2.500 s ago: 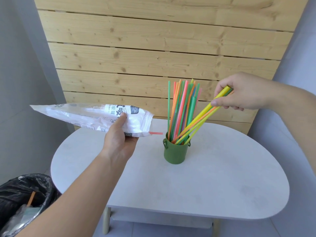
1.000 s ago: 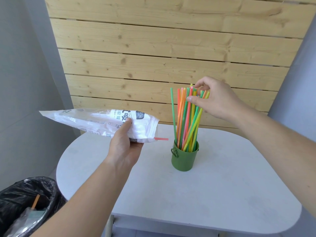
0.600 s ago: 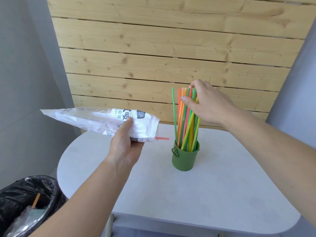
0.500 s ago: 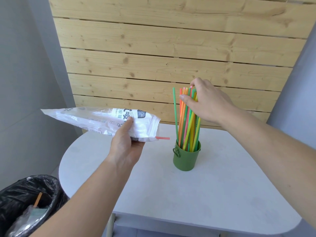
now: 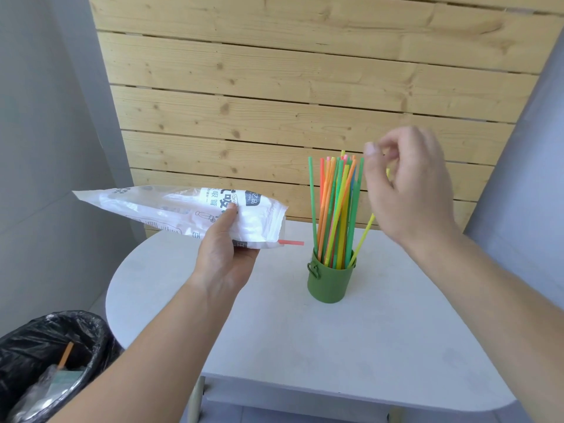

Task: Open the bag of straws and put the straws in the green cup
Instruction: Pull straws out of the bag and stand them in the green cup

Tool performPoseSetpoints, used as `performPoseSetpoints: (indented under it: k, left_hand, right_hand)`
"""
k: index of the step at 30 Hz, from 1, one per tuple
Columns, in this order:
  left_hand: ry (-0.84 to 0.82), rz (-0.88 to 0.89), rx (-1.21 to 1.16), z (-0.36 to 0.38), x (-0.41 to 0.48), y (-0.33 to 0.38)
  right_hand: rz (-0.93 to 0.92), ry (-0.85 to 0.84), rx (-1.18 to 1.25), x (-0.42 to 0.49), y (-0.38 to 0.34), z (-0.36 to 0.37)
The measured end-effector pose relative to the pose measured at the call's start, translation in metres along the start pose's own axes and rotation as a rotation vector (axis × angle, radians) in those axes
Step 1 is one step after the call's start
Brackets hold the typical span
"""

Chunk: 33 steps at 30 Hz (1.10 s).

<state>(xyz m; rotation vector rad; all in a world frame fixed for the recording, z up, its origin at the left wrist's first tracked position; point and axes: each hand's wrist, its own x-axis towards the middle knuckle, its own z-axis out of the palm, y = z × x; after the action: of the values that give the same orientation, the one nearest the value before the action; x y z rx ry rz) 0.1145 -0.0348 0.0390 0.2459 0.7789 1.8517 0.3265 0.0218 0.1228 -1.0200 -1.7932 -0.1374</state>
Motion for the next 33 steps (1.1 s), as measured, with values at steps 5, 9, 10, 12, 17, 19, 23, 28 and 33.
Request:
performPoseSetpoints:
  k: [5,9,10,12,17,19,23,28,33]
  left_hand:
    - [-0.089,0.035,0.028,0.008,-0.008,0.004]
    - [-0.167,0.06,0.086,0.012,-0.013,0.003]
    - [-0.192,0.071,0.101,0.013,-0.014,0.002]
    - [-0.255,0.107,0.162,0.015,-0.016,0.0]
    - [-0.401,0.141,0.287,0.016,-0.019,-0.009]
    - [-0.426,0.139,0.296,0.017,-0.021,-0.011]
    - [-0.452,0.135,0.301,0.017,-0.022,-0.01]
    - [-0.475,0.141,0.336,0.015,-0.022,-0.008]
    - [-0.542,0.171,0.45,0.017,-0.024,-0.007]
  right_hand:
    - [0.479,-0.273,0.305,-0.061,-0.015,0.008]
    - [1.055,-0.563,0.701,-0.09,-0.022,0.021]
    - [1.162,-0.567,0.847,-0.093,-0.025,0.023]
    - [1.312,-0.512,1.091,-0.095,-0.028,0.028]
    - [1.391,-0.376,1.329,-0.094,-0.034,0.038]
    - [1.39,-0.352,1.332,-0.093,-0.037,0.039]
    - [1.382,-0.372,1.334,-0.093,-0.04,0.042]
    - [1.377,-0.526,1.191,-0.099,-0.041,0.045]
    - [1.481,-0.551,1.266,-0.1,-0.037,0.051]
